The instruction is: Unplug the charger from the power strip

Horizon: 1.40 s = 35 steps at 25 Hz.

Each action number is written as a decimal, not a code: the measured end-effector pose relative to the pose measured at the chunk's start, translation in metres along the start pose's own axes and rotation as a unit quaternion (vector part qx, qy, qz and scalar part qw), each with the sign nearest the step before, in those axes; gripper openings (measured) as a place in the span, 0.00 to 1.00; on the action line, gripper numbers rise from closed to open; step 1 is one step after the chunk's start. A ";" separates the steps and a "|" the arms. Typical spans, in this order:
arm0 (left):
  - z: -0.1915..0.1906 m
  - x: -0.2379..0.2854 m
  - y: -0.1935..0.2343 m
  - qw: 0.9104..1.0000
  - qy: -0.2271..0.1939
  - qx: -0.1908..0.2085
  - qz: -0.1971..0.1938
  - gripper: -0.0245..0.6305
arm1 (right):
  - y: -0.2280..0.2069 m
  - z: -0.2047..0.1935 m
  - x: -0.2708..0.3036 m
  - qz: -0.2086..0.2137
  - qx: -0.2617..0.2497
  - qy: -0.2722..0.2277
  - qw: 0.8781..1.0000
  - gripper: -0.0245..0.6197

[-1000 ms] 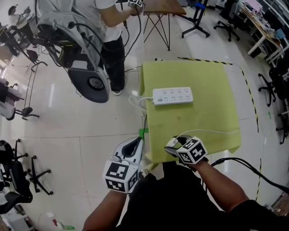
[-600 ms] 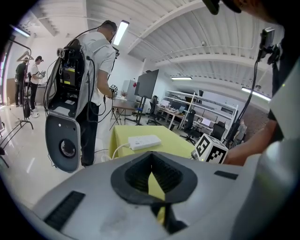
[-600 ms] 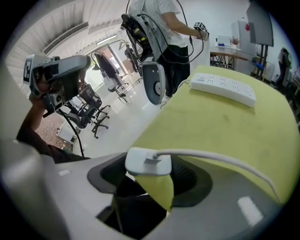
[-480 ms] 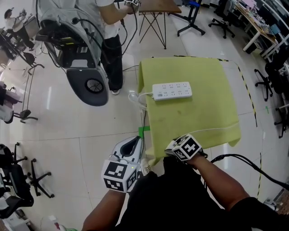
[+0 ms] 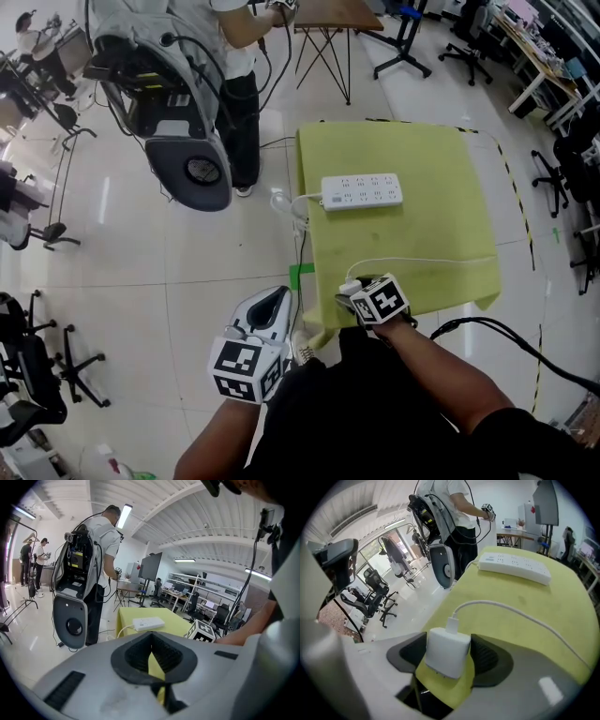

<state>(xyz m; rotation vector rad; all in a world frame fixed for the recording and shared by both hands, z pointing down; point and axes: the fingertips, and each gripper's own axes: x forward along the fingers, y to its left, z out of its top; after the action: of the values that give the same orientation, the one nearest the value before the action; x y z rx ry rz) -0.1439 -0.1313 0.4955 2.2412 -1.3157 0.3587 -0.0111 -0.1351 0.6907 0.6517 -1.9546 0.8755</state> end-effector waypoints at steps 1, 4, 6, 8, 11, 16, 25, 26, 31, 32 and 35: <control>0.000 -0.001 0.001 1.000 -0.001 0.000 0.002 0.05 | -0.002 0.001 0.001 -0.005 0.003 -0.003 1.000 0.50; 0.002 -0.004 0.002 1.000 -0.004 0.001 0.006 0.05 | -0.007 0.004 0.004 -0.027 -0.004 -0.009 1.000 0.51; 0.003 -0.006 0.003 1.000 -0.006 0.002 0.008 0.05 | -0.008 0.006 0.008 -0.036 -0.019 -0.007 0.999 0.53; 0.005 -0.010 0.003 1.000 -0.009 0.004 0.008 0.05 | -0.006 0.005 0.010 -0.037 -0.029 -0.003 0.999 0.55; 0.006 -0.017 0.003 1.000 -0.013 0.008 0.008 0.05 | -0.003 0.004 0.006 -0.033 -0.027 -0.012 0.999 0.57; 0.003 -0.028 0.006 1.000 -0.015 0.013 -0.001 0.05 | 0.007 0.002 -0.010 -0.039 -0.021 -0.038 0.998 0.57; 0.001 -0.015 -0.033 0.996 -0.001 0.049 -0.068 0.05 | 0.030 -0.004 -0.132 -0.045 0.060 -0.244 0.967 0.20; 0.005 -0.013 -0.038 0.996 -0.002 0.054 -0.075 0.05 | 0.031 -0.005 -0.151 -0.045 0.076 -0.271 0.959 0.07; 0.023 -0.011 -0.067 0.992 -0.016 0.074 -0.098 0.05 | 0.051 -0.012 -0.220 -0.013 0.112 -0.363 0.925 0.04; 0.025 -0.013 -0.074 0.992 -0.020 0.078 -0.101 0.05 | 0.057 -0.013 -0.231 -0.001 0.112 -0.379 0.919 0.04; 0.033 -0.020 -0.083 0.991 -0.036 0.085 -0.095 0.05 | 0.081 -0.010 -0.258 0.048 0.092 -0.414 0.904 0.04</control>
<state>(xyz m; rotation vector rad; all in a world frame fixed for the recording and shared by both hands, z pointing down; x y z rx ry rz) -0.0828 -0.1012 0.4344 2.5194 -1.1321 0.3350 0.0603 -0.0507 0.4441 1.1893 -2.6881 0.9361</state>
